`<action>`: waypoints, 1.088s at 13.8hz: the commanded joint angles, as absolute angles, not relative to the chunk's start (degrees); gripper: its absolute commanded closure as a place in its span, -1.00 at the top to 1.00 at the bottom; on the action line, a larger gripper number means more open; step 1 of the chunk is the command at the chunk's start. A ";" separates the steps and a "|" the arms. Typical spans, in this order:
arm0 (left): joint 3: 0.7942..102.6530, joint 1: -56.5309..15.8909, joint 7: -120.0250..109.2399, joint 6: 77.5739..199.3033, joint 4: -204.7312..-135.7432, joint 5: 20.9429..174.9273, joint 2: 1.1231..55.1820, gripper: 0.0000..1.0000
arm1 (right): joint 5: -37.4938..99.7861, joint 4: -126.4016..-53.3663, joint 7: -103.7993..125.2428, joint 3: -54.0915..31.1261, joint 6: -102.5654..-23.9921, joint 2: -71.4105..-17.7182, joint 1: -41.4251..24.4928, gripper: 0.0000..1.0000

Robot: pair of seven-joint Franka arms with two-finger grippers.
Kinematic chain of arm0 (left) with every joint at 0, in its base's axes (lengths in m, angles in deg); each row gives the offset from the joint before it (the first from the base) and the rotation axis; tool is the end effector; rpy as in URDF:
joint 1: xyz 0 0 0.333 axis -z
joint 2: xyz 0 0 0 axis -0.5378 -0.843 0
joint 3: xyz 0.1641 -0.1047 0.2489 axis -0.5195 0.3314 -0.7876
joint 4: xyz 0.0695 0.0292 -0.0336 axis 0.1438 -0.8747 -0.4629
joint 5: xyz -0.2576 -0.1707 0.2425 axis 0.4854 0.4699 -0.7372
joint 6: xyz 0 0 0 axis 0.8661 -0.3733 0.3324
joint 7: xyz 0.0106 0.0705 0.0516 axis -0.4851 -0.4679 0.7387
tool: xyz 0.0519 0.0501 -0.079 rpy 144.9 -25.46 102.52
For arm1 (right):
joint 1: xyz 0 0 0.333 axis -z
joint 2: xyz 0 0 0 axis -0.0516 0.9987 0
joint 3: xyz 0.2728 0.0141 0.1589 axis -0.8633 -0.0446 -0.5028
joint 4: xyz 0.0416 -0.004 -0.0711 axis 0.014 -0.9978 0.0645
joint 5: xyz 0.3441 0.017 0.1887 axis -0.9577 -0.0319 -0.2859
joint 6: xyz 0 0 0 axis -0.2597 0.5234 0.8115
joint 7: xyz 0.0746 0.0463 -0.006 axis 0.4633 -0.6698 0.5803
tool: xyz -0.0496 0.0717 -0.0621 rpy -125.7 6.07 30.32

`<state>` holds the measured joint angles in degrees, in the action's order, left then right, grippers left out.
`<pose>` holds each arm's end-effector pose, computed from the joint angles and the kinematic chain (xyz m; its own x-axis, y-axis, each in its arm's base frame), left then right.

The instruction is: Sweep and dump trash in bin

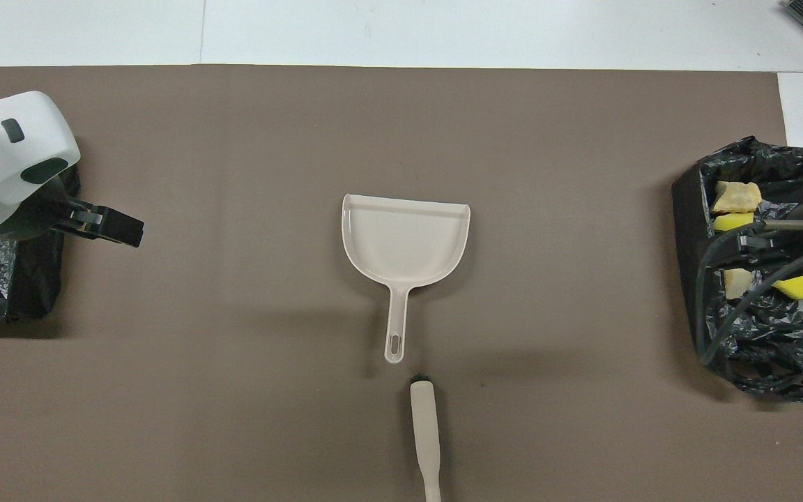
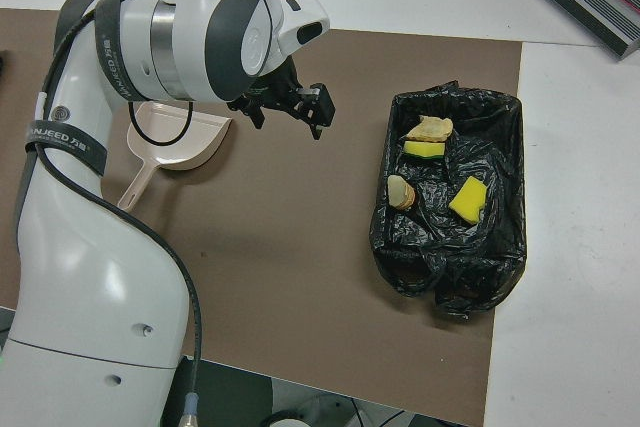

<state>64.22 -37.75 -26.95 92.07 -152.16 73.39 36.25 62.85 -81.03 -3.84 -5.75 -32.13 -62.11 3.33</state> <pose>0.5570 -0.1003 0.6013 0.9592 -0.2823 -0.0137 -0.2820 -0.9592 0.0217 0.5326 0.0083 0.6029 0.9898 -0.0953 -0.1057 -0.0923 -0.9952 0.0326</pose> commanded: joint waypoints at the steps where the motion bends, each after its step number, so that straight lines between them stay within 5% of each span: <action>1: 61.20 -36.42 -27.25 90.85 -153.06 72.80 38.56 1.00 | 61.82 -81.67 -3.43 -5.86 -33.31 -62.45 3.93 1.00; 7: 51.00 -25.44 -27.08 89.01 -151.75 72.71 39.09 1.00 | 61.82 -81.67 -3.34 -5.86 -33.31 -62.45 3.93 1.00; 15: 50.37 -26.12 -29.17 84.25 -146.12 72.45 36.98 1.00 | 61.82 -81.67 -3.34 -5.86 -33.31 -62.45 3.93 1.00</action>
<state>51.53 -27.06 -27.23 85.54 -148.13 73.39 38.25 62.85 -81.03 -3.84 -5.75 -32.13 -62.11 3.33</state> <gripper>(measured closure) 0.000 0.000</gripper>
